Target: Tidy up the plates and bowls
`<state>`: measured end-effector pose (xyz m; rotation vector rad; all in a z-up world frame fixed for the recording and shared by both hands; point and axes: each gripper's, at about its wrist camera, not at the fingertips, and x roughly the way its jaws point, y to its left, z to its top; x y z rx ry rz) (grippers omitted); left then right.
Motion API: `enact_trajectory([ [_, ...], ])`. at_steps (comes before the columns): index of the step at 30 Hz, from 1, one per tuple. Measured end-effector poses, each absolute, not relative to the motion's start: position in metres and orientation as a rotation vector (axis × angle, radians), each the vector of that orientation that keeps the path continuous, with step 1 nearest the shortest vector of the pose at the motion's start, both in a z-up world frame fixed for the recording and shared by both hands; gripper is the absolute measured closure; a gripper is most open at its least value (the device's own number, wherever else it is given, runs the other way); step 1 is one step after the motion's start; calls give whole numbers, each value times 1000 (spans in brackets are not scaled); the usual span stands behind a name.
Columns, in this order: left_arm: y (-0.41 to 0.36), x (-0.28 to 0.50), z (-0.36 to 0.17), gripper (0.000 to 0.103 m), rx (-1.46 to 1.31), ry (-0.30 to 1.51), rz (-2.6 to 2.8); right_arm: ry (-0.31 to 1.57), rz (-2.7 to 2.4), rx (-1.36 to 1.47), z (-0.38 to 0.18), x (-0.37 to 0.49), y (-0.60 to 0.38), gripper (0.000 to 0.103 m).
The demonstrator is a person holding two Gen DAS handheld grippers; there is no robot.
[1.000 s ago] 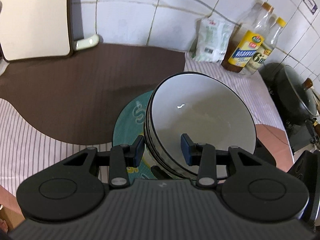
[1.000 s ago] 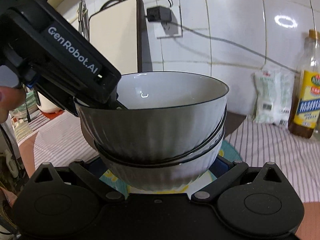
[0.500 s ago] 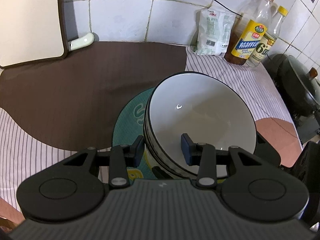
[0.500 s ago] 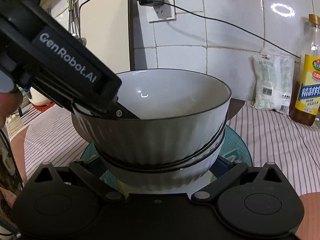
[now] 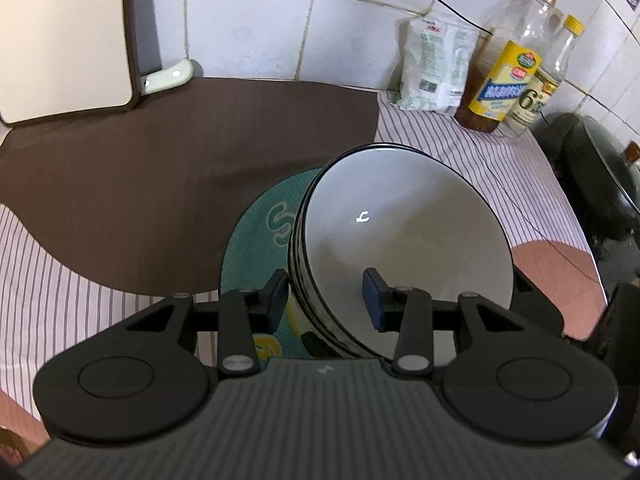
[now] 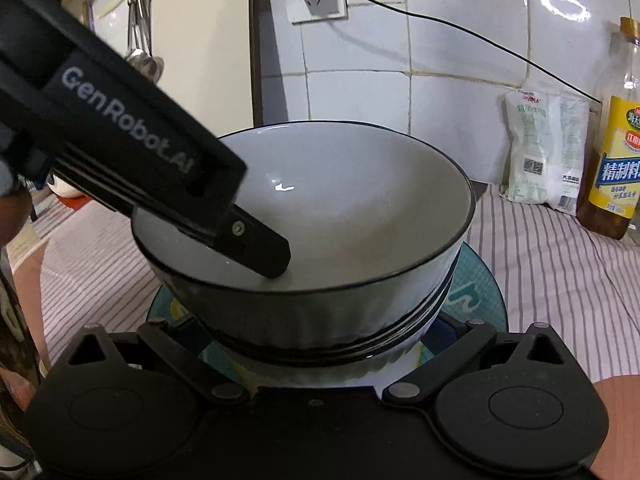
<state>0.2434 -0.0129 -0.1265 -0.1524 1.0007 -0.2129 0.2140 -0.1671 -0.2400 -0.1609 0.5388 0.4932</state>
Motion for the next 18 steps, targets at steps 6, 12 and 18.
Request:
enact_trajectory([
  [6, -12, 230, -113, 55, -146, 956, -128, 561, 425, -185, -227, 189, -168, 0],
  [12, -8, 199, -82, 52, -127, 902, -118, 587, 396, -145, -204, 158, -189, 0],
  [18, -8, 161, -51, 52, -130, 863, -118, 538, 323, -98, -173, 135, -207, 0],
])
